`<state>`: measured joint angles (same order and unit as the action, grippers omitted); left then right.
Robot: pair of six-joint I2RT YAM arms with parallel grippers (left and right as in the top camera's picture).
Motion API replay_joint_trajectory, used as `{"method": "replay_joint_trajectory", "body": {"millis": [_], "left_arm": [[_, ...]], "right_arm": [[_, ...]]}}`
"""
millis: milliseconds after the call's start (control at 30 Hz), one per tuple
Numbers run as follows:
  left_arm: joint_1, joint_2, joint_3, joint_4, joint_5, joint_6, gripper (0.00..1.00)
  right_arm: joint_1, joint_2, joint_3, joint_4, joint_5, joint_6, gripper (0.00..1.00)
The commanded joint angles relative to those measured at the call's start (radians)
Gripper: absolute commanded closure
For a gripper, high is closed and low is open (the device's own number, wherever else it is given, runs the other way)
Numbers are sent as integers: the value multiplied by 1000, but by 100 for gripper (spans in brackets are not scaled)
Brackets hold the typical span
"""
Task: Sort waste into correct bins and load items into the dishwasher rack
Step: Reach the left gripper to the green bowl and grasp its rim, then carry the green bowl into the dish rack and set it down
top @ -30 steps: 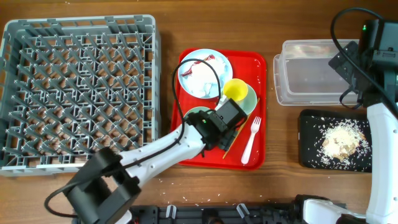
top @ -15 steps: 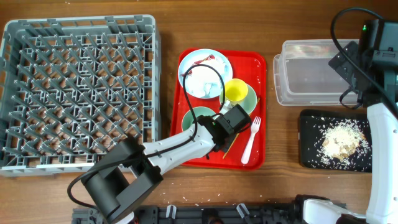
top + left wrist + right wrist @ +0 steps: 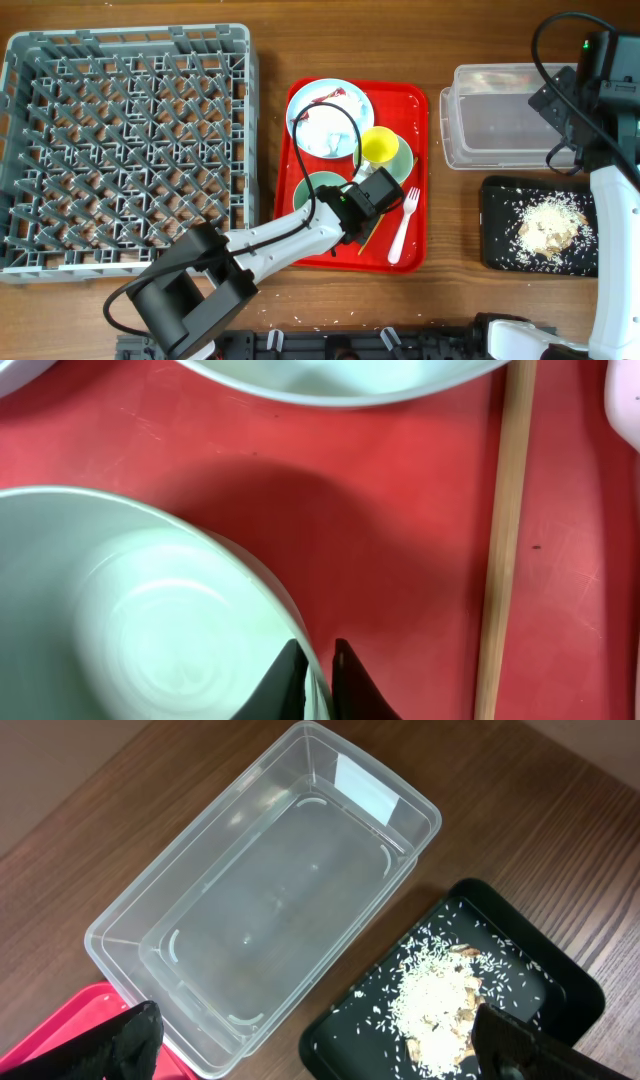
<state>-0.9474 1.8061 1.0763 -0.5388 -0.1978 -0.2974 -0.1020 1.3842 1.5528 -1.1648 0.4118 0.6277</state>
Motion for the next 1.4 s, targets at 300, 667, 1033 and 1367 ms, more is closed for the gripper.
{"method": "replay_joint_trajectory", "body": {"millis": [300, 667, 1033, 1367], "left_arm": [[44, -401, 13, -7, 14, -2, 96], [1085, -583, 12, 130, 863, 61, 96], [1496, -38, 12, 816, 1340, -508, 96], [1558, 102, 3, 839, 1599, -505, 96]], "right_arm": [[-4, 7, -3, 2, 6, 2, 1], [-4, 7, -3, 1, 6, 2, 0], [-4, 7, -3, 2, 6, 1, 0], [-4, 7, -3, 2, 6, 1, 0]]}}
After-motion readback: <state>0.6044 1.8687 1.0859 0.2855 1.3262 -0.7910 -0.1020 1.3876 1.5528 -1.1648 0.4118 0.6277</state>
